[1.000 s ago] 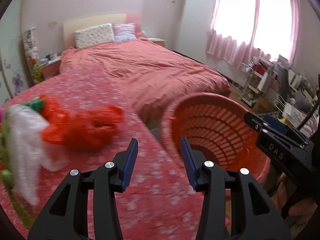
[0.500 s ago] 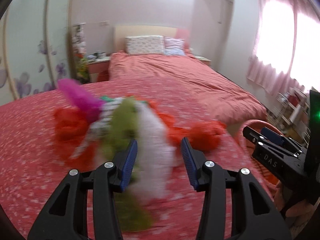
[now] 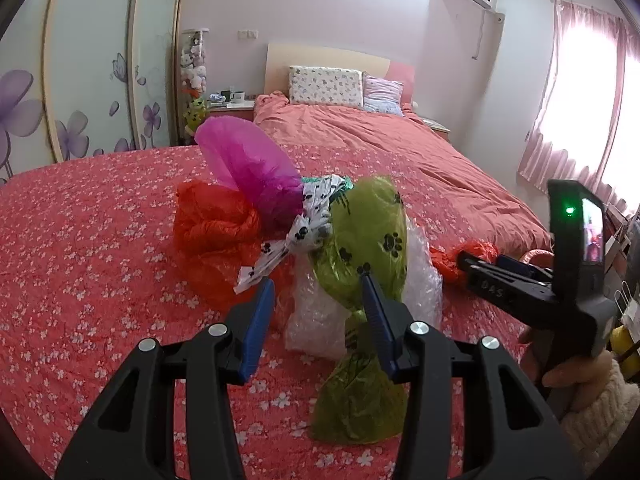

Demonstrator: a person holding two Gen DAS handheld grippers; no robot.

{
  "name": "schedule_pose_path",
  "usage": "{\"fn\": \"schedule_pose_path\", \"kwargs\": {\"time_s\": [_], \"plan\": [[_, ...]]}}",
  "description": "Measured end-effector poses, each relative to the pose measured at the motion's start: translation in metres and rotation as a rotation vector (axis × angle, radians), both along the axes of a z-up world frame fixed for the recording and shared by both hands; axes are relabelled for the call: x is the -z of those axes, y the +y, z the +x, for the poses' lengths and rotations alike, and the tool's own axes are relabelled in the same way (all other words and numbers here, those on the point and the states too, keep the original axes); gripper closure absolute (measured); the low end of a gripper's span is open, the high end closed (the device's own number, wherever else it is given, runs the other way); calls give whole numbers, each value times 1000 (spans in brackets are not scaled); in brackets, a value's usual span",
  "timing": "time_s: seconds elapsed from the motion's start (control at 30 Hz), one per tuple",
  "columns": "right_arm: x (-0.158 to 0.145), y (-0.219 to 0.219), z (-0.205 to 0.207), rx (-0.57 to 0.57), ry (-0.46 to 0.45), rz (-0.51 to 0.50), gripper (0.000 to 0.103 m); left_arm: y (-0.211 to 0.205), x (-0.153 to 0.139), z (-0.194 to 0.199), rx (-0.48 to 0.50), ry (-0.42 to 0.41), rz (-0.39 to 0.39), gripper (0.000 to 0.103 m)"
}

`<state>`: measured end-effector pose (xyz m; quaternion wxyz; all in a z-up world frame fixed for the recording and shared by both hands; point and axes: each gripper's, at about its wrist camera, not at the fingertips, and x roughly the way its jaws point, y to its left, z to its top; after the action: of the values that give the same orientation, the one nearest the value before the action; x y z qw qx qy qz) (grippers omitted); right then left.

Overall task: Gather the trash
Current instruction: 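Grasp the red plastic bag with the right tool while the left tool grasps the green paw-print bag, then carry the red bag and green paw-print bag over the orange basket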

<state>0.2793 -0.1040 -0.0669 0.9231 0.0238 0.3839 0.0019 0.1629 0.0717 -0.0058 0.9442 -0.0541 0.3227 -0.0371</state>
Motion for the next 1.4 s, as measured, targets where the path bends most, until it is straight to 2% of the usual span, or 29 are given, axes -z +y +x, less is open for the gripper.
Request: {"fn": "schedule_pose_path", "kwargs": {"time_s": [0.07,0.17,0.23,0.4,0.73,1.03,1.4], "plan": [[1,-1,0,0,1,8,44,4,4,-5,7,1,-5,57],[1,-2,-3,-6,0,14,57,1,6,-9,19,2,-15,57],[0,-3,-3,-11,-10,14,73,-2,7,-9,23,2,-17,57],[-4,-2,-10,-29,-41,6,83,-11,9,-13,42,0,-22,57],[-15,-10,-29,-19,-83,20,87,-27,19,-11,50,31,-9,57],[-24,-17,-42,-12,-102,40,87,-23,23,-4,48,57,-11,83],[-42,-26,-70,-7,-144,53,87,-21,-8,-9,49,-18,-28,86]]}}
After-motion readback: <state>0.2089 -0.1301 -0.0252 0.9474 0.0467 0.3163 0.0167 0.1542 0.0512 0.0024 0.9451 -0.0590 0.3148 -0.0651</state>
